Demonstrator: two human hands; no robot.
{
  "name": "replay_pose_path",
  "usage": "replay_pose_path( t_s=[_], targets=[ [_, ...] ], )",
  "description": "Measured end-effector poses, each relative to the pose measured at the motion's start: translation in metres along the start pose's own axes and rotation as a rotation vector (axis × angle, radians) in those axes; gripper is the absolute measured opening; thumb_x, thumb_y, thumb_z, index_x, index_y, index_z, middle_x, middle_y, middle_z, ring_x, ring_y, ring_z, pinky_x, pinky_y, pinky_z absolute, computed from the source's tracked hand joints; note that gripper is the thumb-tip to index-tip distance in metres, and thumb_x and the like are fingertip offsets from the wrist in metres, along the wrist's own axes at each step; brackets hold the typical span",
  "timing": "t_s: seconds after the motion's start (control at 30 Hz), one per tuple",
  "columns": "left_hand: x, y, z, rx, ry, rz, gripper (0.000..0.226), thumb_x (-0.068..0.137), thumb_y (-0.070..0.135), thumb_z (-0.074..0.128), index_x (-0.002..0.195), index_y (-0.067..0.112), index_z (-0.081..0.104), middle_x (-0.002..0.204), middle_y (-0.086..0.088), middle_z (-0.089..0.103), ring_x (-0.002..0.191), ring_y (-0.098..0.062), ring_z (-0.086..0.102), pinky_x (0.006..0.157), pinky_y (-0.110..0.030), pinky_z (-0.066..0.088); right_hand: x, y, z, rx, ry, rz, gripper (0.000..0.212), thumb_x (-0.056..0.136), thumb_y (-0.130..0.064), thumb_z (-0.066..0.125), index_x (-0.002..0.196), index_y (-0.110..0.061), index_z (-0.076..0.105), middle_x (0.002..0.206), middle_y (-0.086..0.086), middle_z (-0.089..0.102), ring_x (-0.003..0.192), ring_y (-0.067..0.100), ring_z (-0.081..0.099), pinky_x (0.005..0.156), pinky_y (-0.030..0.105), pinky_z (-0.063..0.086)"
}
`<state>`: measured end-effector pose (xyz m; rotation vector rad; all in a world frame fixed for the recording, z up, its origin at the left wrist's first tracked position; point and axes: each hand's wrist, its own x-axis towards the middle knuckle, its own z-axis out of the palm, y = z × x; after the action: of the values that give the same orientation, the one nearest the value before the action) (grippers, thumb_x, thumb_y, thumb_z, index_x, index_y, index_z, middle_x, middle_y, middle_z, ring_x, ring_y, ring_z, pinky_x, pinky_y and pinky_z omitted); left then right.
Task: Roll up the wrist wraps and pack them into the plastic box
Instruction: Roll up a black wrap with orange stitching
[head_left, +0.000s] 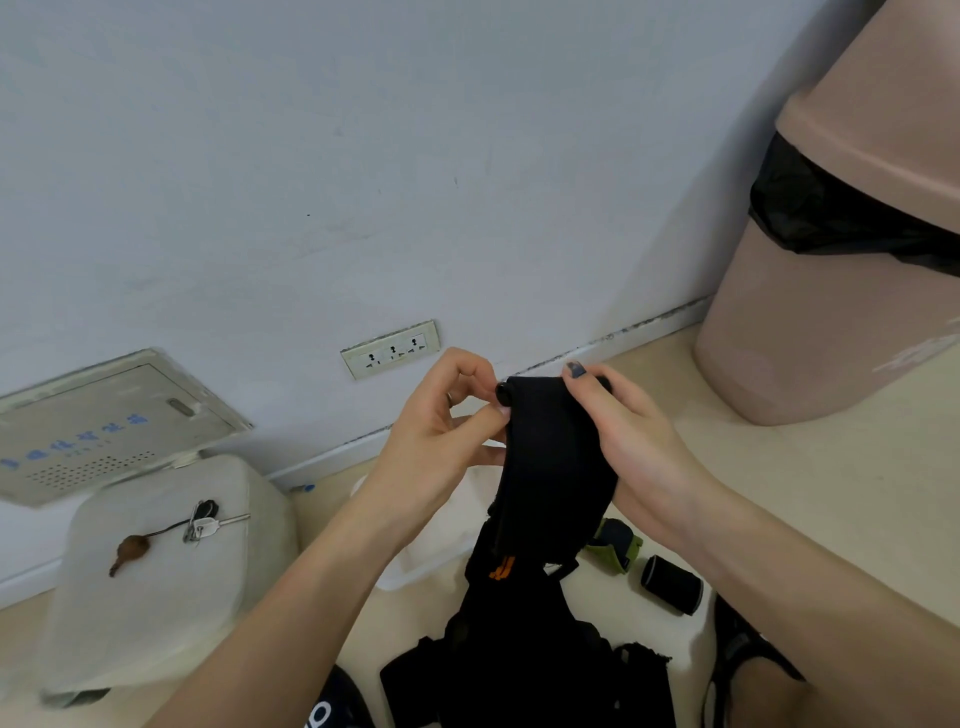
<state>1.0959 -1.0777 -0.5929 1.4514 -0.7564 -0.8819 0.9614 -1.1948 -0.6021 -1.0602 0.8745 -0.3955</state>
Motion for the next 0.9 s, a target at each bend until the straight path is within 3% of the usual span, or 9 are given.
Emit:
replay_pose_path(
  t_s=[0.1,0.17,0.23,0.4,0.53,0.73,0.9],
  targets=[
    [-0.002,-0.001,0.001,0.035,-0.005,0.056,0.024,0.098,-0.011,0.052,0.093,0.012,0.053,0.085,0.011,0.062,0.069,-0.017,0.065,0.070,-0.030,0.059,-0.004,0.000,0.002,0.039,-0.005,0.023,0.033,0.103,-0.042,0.058,0.110,-0.012,0.069,0.100,-0.004,0.077,0.106,0.021,0.073,0.097,0.043,0.059],
    [-0.003,-0.001,0.002,0.067,-0.010,0.081,0.024,0.099,-0.011,0.051,0.092,0.011,0.054,0.081,0.006,0.062,0.070,-0.019,0.065,0.070,-0.029,0.056,-0.004,-0.001,0.002,0.045,-0.006,0.023,0.037,0.104,-0.043,0.057,0.112,-0.009,0.068,0.079,-0.018,0.073,0.100,0.015,0.073,0.098,0.042,0.059],
    [-0.004,-0.002,0.002,0.076,0.006,0.102,0.025,0.099,-0.012,0.051,0.090,0.011,0.056,0.083,-0.003,0.062,0.070,-0.021,0.065,0.071,-0.028,0.055,-0.004,0.000,0.002,0.055,-0.022,0.030,0.042,0.103,-0.043,0.057,0.114,-0.004,0.066,0.072,-0.019,0.070,0.093,0.011,0.073,0.097,0.043,0.058],
    [-0.006,-0.001,0.002,0.062,0.029,0.153,0.020,0.094,-0.014,0.052,0.093,0.004,0.060,0.079,0.004,0.065,0.068,-0.017,0.067,0.077,-0.030,0.057,-0.004,-0.004,0.001,0.082,-0.057,0.061,0.043,0.102,-0.045,0.060,0.115,-0.004,0.067,0.101,0.006,0.074,0.096,0.020,0.074,0.080,0.037,0.060],
    [-0.005,-0.002,0.003,0.018,0.060,0.170,0.010,0.101,-0.005,0.056,0.095,0.001,0.061,0.081,0.004,0.068,0.073,-0.019,0.070,0.078,-0.032,0.060,-0.004,-0.006,0.001,0.110,-0.052,0.049,0.042,0.103,-0.042,0.059,0.119,-0.005,0.067,0.120,0.017,0.073,0.106,0.025,0.074,0.083,0.036,0.060],
    [0.000,-0.008,0.005,-0.093,0.082,0.062,0.008,0.098,0.015,0.063,0.093,0.010,0.066,0.094,0.001,0.070,0.084,-0.019,0.069,0.078,-0.032,0.057,-0.003,-0.006,-0.001,0.175,-0.081,0.092,0.045,0.105,-0.042,0.055,0.126,-0.003,0.066,0.124,0.018,0.072,0.117,0.031,0.071,0.104,0.047,0.055],
    [0.002,-0.009,0.011,-0.292,0.045,-0.056,0.015,0.092,0.024,0.060,0.096,0.011,0.066,0.101,-0.012,0.066,0.083,-0.021,0.066,0.077,-0.029,0.056,-0.006,-0.009,-0.002,0.219,-0.131,0.134,0.043,0.108,-0.041,0.050,0.127,-0.007,0.068,0.119,0.013,0.076,0.113,0.028,0.073,0.101,0.045,0.056]
  ],
)
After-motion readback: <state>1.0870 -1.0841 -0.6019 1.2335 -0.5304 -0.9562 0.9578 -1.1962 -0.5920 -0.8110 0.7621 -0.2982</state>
